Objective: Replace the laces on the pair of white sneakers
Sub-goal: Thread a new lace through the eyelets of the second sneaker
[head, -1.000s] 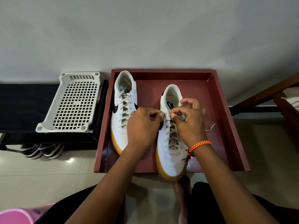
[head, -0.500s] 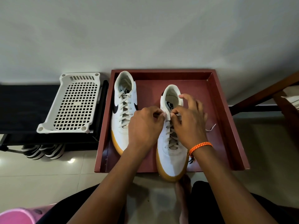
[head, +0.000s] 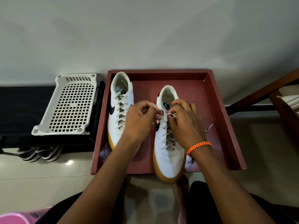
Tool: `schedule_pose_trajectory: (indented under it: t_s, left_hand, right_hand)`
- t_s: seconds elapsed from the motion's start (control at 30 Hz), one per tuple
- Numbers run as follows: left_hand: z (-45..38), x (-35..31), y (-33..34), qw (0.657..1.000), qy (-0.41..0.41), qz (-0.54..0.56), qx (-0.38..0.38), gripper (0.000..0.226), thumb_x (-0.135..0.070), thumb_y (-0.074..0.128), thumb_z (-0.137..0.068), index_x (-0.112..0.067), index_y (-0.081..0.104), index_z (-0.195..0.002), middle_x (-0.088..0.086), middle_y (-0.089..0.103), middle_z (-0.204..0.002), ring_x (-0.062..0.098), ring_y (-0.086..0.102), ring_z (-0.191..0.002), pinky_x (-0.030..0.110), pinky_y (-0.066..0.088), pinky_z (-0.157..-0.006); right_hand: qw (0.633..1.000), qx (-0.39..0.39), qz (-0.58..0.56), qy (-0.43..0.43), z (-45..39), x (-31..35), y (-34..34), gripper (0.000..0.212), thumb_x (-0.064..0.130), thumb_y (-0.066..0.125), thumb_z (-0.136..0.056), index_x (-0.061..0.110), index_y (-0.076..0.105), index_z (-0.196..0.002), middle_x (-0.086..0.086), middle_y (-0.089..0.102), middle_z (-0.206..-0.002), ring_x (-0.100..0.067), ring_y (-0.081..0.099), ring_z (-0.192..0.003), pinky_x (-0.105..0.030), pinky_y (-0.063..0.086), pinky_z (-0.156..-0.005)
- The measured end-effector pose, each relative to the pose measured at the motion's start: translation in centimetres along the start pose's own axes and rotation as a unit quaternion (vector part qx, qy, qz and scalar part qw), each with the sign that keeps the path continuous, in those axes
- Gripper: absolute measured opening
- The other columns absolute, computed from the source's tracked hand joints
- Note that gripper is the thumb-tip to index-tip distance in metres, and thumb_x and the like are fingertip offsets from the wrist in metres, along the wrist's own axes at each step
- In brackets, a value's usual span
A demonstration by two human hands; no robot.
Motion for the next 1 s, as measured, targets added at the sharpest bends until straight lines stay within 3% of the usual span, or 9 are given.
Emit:
schedule_pose_trajectory:
  t_s: [0.1,0.2,0.4,0.47,0.53,0.6,0.7,0.83,1.0]
  left_hand:
    - [0.1,-0.9,-0.4,0.981,-0.050,0.175,0.069,0.019,-0.009,0.053,-0.108,-0.008,0.065,-0.094,0.023,0.079,-0.107,0.033,0.080,-0.100,0.038,0.062,-0.084]
    - [0.0,-1.5,-0.7,0.950,-0.024,0.283,0.128,0.017,-0.012,0.050,-0.109,-0.004,0.064,-0.103,0.016,0.078,-0.110,0.036,0.075,-0.114,0.046,0.058,-0.105]
    - [0.5,-3.6,-2.1,0.797,0.007,0.554,0.242,0.029,-0.018,0.051,-0.103,-0.009,0.075,-0.090,0.002,0.077,-0.089,0.019,0.075,-0.096,0.052,0.051,-0.112]
    - [0.8,-4.4,-3.0,0.758,0.026,0.588,0.280,0.026,-0.019,0.052,-0.099,-0.009,0.071,-0.085,0.000,0.072,-0.079,0.016,0.072,-0.080,0.045,0.053,-0.104]
    - [0.3,-4.2,-3.5,0.800,0.001,0.541,0.261,0.022,-0.023,0.051,-0.096,-0.015,0.058,-0.076,-0.003,0.053,-0.061,0.013,0.054,-0.052,0.031,0.052,-0.074]
    - [-0.7,-2.7,-3.7,0.904,-0.066,0.393,0.157,0.036,-0.030,0.044,-0.101,-0.015,0.052,-0.069,-0.002,0.033,-0.051,0.012,0.031,-0.040,0.026,0.036,-0.051]
    - [-1.2,-0.6,-2.7,0.991,-0.103,0.058,0.062,0.058,-0.043,0.043,-0.111,-0.012,0.067,-0.068,0.005,0.052,-0.054,0.016,0.045,-0.044,0.027,0.036,-0.048]
    - [0.1,0.4,-0.2,0.970,0.003,-0.233,0.075,0.055,-0.065,0.050,-0.104,-0.022,0.072,-0.077,-0.003,0.075,-0.071,0.015,0.072,-0.067,0.042,0.062,-0.072]
    - [0.2,0.8,0.3,0.925,0.118,-0.360,-0.003,0.029,-0.058,0.061,-0.101,-0.031,0.060,-0.092,-0.012,0.067,-0.082,0.005,0.064,-0.075,0.035,0.055,-0.065]
  right_hand:
    - [0.999,-0.018,-0.035,0.005,-0.1,-0.2,-0.4,0.005,0.020,0.068,-0.095,0.022,0.065,-0.098,0.004,0.058,-0.137,-0.027,0.051,-0.120,-0.050,0.051,-0.093]
    - [0.999,-0.019,-0.050,0.010,-0.2,-0.3,-0.4,0.004,0.021,0.068,-0.094,0.023,0.065,-0.096,0.005,0.059,-0.136,-0.026,0.051,-0.119,-0.050,0.051,-0.093]
    - [0.997,-0.009,-0.079,0.017,-0.3,-0.7,-0.4,0.005,0.022,0.071,-0.092,0.024,0.068,-0.096,0.010,0.057,-0.136,-0.022,0.049,-0.121,-0.048,0.050,-0.097]
    - [0.996,-0.004,-0.084,0.018,-0.4,-0.8,-0.4,0.006,0.021,0.071,-0.092,0.022,0.070,-0.098,0.010,0.057,-0.137,-0.022,0.049,-0.122,-0.048,0.049,-0.097]
    - [0.996,-0.002,-0.091,0.019,-0.4,-0.9,-0.3,0.007,0.020,0.071,-0.091,0.020,0.071,-0.098,0.009,0.058,-0.136,-0.022,0.049,-0.122,-0.047,0.049,-0.098]
    - [0.995,-0.007,-0.095,0.018,-0.4,-1.0,-0.3,0.006,0.018,0.070,-0.091,0.018,0.071,-0.097,0.008,0.059,-0.133,-0.023,0.050,-0.119,-0.046,0.049,-0.097]
    - [0.995,-0.010,-0.097,0.016,-0.5,-1.2,-0.2,0.007,0.015,0.070,-0.090,0.017,0.072,-0.097,0.007,0.060,-0.131,-0.024,0.050,-0.116,-0.042,0.047,-0.098]
    - [0.995,-0.009,-0.098,0.012,-0.8,-1.2,0.0,0.008,0.014,0.071,-0.091,0.018,0.074,-0.098,0.006,0.060,-0.132,-0.024,0.050,-0.117,-0.029,0.039,-0.095]
    - [0.995,-0.004,-0.103,0.013,-0.7,-1.3,0.1,0.009,0.017,0.071,-0.093,0.019,0.075,-0.100,0.009,0.058,-0.135,-0.021,0.047,-0.122,-0.026,0.037,-0.096]
Point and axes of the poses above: each hand's wrist, its own z-axis away from the middle knuckle, its own y-axis out of the palm, x = y × z, the point moved 4 cm from there along -z, towards the middle knuckle
